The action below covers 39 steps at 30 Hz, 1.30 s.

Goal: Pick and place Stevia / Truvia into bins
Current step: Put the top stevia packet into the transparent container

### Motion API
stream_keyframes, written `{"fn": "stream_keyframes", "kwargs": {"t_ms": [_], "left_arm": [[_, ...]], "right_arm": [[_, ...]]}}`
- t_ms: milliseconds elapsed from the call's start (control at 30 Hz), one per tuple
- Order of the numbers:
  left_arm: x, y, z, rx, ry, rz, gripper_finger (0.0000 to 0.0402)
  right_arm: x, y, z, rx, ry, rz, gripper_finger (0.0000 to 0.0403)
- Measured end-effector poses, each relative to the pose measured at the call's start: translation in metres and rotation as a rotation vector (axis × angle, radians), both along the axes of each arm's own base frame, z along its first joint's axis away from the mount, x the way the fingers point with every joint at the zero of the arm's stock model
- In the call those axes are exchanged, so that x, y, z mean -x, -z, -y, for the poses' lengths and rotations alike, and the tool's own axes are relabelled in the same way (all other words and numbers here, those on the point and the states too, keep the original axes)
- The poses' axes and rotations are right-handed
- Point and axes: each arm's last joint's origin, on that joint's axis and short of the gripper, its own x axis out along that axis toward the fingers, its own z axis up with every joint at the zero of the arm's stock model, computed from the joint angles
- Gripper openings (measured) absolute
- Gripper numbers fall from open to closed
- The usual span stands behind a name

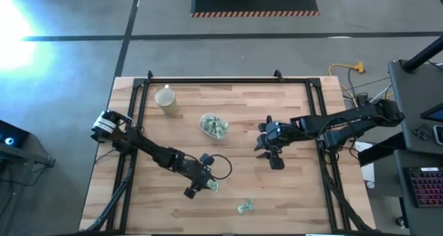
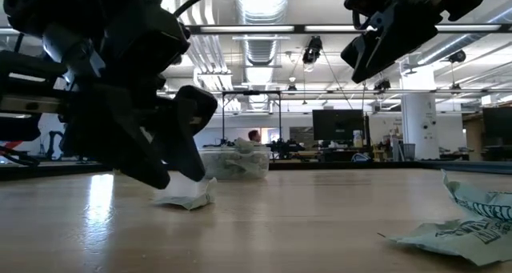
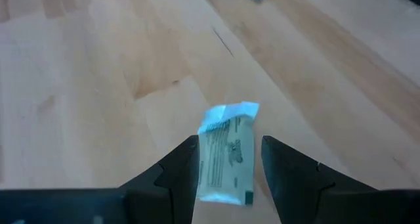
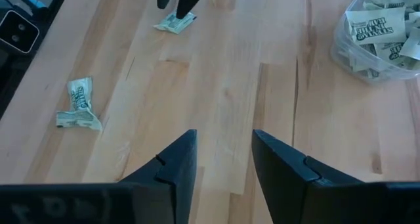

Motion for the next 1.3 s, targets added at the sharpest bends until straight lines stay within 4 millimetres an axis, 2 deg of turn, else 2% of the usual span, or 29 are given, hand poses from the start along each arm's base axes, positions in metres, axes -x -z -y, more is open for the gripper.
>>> {"fn": "stream_keyframes", "kwargs": {"t_ms": [300,600,1033,1300], "left_arm": [[-0.004,0.01,-0.002,-0.012,-0.002,-0.025,0.0148],[-0.006,0.012,-0.008,-0.008,-0.014,-0.034,0.0145],[-0.007,0.012,-0.008,-0.019,-0.023,-0.032,0.0068],[-0.009,0.01,-0.008,-0.024,-0.031,-0.025,0.0046]], "right_arm": [[-0.001,0.0,0.0,-0.001,-0.001,0.008,0.0136],[-0.001,0.0,0.0,-0.002,-0.001,0.012,0.0134],[-0.001,0.0,0.0,-0.001,-0.001,0.01,0.0132],[-0.001,0.0,0.0,0.002,-0.004,0.011,0.0132]]}}
